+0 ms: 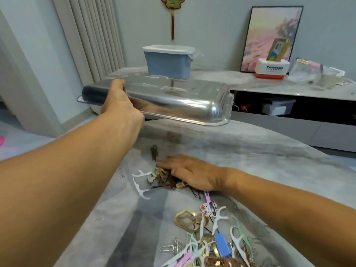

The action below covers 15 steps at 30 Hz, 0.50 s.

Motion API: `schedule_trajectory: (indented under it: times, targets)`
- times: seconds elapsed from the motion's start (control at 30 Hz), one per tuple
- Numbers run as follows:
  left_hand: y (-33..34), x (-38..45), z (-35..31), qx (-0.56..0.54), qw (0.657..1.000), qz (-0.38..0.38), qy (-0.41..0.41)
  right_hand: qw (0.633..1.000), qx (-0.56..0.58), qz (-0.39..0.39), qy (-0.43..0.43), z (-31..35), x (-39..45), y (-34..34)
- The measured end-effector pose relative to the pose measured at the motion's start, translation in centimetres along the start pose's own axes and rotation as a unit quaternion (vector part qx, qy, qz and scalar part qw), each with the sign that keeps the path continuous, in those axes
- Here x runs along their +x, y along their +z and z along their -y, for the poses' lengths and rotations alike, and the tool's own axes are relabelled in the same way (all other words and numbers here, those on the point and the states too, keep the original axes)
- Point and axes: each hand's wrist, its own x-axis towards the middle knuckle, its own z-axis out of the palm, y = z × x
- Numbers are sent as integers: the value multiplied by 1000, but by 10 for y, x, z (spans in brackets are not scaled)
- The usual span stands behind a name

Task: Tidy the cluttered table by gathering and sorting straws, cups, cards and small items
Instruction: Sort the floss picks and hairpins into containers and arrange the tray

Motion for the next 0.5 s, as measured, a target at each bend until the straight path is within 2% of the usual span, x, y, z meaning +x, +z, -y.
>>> schedule_trajectory:
  times: [0.23, 0.3, 0.4, 0.43, 0.5]
  targets:
    - [-9, -21, 20, 13, 999, -24, -27, 995, 49, 53, -65, 42, -62, 20]
    - [-7, -27, 30, 18, 999, -40, -31, 996, 81, 12, -29, 40, -75, 14]
    - [-2, -33, 44, 27, 998, -51, -36, 978, 103, -143, 111, 2, -100, -13]
    - [-1, -35, 48, 33, 997, -53, -37, 971, 83, -161, 158, -14, -108, -23]
    - [3, -35, 56, 48, 997, -55, -39, 968, 26, -125, 215, -34, -120, -33]
